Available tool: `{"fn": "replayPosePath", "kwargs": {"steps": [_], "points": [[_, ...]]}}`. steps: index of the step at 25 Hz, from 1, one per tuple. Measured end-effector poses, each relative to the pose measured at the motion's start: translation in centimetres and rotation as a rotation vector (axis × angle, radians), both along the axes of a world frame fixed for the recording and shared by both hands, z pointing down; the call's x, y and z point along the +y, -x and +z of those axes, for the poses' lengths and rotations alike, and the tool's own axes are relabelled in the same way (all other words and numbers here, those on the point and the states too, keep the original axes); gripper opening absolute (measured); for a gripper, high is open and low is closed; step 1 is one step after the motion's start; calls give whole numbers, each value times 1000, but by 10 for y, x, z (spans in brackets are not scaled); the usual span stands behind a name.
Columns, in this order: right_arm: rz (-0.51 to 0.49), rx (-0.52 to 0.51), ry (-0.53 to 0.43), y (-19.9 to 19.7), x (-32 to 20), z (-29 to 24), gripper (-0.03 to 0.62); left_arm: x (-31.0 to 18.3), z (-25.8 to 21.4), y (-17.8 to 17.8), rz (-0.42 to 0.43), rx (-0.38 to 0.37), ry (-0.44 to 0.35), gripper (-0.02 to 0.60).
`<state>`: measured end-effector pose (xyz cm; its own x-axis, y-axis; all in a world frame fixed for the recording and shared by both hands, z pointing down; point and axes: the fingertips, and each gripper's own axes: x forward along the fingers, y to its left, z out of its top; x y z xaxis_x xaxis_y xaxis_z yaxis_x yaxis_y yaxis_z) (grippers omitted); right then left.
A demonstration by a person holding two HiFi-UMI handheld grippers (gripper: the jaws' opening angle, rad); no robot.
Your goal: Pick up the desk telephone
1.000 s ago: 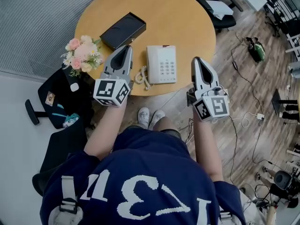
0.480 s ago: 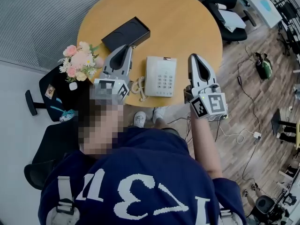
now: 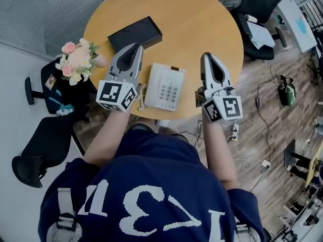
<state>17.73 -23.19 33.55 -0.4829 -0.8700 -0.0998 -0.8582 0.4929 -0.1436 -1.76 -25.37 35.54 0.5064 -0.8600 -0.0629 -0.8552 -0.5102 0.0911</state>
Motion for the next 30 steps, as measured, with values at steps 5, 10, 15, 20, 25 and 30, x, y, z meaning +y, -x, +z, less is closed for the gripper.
{"fn": "replayPosePath", "kwargs": {"steps": [5, 10, 15, 20, 25, 30], "points": [[5, -5, 21, 1, -9, 5, 28, -10, 7, 3, -38, -24, 27, 21], [-1, 6, 72, 14, -15, 18, 29, -19, 12, 6, -18, -32, 42, 21], [-14, 28, 191, 23, -13, 58, 30, -22, 39, 4, 27, -32, 97, 21], [-9, 66, 289, 27, -11, 108, 31, -22, 80, 6, 46, -46, 167, 21], [14, 71, 412, 25, -2, 161, 33, -23, 111, 7, 42, -46, 210, 25], [29, 112, 507, 21, 8, 208, 128, -17, 148, -2, 94, -26, 318, 135]]}}
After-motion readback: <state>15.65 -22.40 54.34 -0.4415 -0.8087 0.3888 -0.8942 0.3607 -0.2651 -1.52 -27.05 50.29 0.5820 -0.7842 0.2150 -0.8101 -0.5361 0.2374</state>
